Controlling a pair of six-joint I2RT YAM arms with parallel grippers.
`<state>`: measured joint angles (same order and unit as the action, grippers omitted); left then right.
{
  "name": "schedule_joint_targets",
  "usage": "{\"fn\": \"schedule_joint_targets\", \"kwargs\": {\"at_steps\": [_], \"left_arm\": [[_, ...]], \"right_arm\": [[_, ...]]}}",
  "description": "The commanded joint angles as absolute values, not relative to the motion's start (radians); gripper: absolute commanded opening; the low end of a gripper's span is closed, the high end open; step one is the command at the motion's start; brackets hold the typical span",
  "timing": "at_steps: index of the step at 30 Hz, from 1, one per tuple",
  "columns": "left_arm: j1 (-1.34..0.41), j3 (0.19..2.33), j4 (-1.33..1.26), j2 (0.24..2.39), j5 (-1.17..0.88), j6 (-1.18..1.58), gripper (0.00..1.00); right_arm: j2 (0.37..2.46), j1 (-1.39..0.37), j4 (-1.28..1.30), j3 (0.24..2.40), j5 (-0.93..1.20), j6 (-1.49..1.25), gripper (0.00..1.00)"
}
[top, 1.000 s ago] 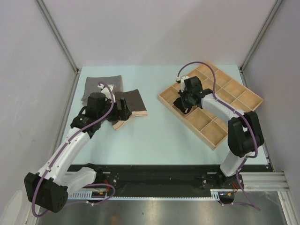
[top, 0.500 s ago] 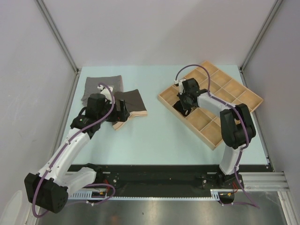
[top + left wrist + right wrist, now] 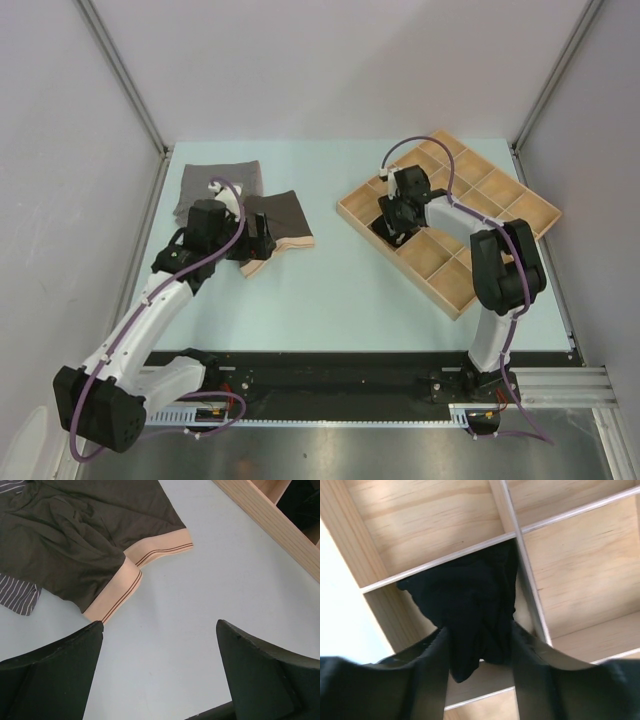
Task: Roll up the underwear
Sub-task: Place the underwear in the storage box, then move the underwear to the center of the board.
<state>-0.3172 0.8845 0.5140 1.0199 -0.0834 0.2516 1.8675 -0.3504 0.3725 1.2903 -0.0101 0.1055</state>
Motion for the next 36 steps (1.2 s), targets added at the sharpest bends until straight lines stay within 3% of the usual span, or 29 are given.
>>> {"fn": "schedule_joint_targets", "kwargs": {"at_steps": [1, 3, 5, 7, 13, 16, 24, 27, 34, 36], "left_arm": [[-0.307, 0.89, 0.515, 1.025, -0.051, 0.23, 0.99], [-0.305, 0.89, 0.515, 1.025, -0.045, 0.232, 1.0], [-0.302, 0.893, 0.517, 1.026, -0.044, 0.233, 1.0], [-0.295, 0.891, 0.514, 1.031, -0.054, 0.238, 1.0], [-0.279, 0.881, 0.529, 1.066, -0.002, 0.331, 1.0], [-0.279, 0.847, 0.5, 1.063, 0.0, 0.423, 1.0], [-0.261, 0.696, 0.361, 1.129, 0.235, 0.594, 0.98], [-0.241, 0.68, 0.309, 1.23, 0.261, 0.594, 0.92], [-0.199, 0.655, 0.181, 1.339, 0.268, 0.623, 0.66], [-0.19, 0.666, 0.169, 1.394, 0.247, 0.623, 0.62]], "right_arm": [[1.853, -0.344, 0.325, 1.299, -0.066, 0.1, 0.58], [1.818, -0.345, 0.322, 1.298, -0.064, 0.1, 0.63], [1.796, -0.344, 0.321, 1.299, -0.057, 0.107, 0.76], [1.761, -0.345, 0.327, 1.304, -0.052, 0.112, 0.84], [1.643, -0.354, 0.353, 1.335, -0.096, 0.1, 0.94], [1.577, -0.374, 0.36, 1.332, -0.13, 0.083, 0.95], [1.402, -0.477, 0.342, 1.252, -0.133, 0.009, 0.96], [1.355, -0.52, 0.342, 1.221, -0.114, 0.005, 0.96], [1.289, -0.618, 0.35, 1.177, -0.129, -0.037, 0.96], [1.276, -0.635, 0.351, 1.169, -0.133, -0.041, 0.96]]}}
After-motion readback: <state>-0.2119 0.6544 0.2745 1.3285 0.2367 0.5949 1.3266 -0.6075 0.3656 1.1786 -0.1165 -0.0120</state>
